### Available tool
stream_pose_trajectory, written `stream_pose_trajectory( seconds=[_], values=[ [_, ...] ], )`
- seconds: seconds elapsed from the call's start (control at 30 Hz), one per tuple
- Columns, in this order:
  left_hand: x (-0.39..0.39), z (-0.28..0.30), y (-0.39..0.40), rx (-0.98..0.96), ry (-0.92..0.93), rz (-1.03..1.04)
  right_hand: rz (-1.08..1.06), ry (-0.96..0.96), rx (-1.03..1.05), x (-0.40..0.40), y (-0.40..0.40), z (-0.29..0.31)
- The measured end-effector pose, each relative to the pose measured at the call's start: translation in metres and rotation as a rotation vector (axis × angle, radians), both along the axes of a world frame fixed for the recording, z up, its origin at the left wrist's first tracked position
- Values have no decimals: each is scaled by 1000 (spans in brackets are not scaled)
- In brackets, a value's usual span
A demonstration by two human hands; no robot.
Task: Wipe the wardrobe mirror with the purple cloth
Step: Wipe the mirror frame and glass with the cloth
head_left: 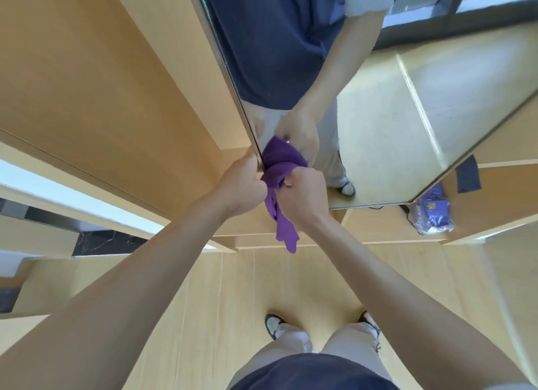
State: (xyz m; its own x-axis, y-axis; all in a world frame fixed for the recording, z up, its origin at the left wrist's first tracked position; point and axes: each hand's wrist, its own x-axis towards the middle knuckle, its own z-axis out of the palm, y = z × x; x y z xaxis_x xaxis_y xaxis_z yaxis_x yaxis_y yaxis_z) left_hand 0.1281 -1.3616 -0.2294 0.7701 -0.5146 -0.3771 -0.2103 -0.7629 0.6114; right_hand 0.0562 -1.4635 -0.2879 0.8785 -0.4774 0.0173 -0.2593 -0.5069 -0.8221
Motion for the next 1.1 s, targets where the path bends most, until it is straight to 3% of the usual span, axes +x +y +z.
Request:
stream_pose_trajectory(
  seconds=[0.27, 0.53, 0.7, 0.87, 1.0, 1.1],
  values=[
    [7, 1, 9, -26, 80, -122, -29, -222, -33, -11, -37, 88],
    [-7, 6, 3, -120, 103, -1, -345, -390, 0, -55, -112, 144],
    [-5, 6, -6, 13, 41, 106, -508, -345, -12, -87, -158, 118],
    [-28, 12, -20, -128, 10, 258, -489, -175, 25, -105, -168, 60],
    [-50, 15, -32, -280, -44, 448, -355, -41, -37, -107, -168, 27],
    [-72, 33, -43, -416, -444, 503, -307, 2, -78, -109, -169, 29]
  ],
)
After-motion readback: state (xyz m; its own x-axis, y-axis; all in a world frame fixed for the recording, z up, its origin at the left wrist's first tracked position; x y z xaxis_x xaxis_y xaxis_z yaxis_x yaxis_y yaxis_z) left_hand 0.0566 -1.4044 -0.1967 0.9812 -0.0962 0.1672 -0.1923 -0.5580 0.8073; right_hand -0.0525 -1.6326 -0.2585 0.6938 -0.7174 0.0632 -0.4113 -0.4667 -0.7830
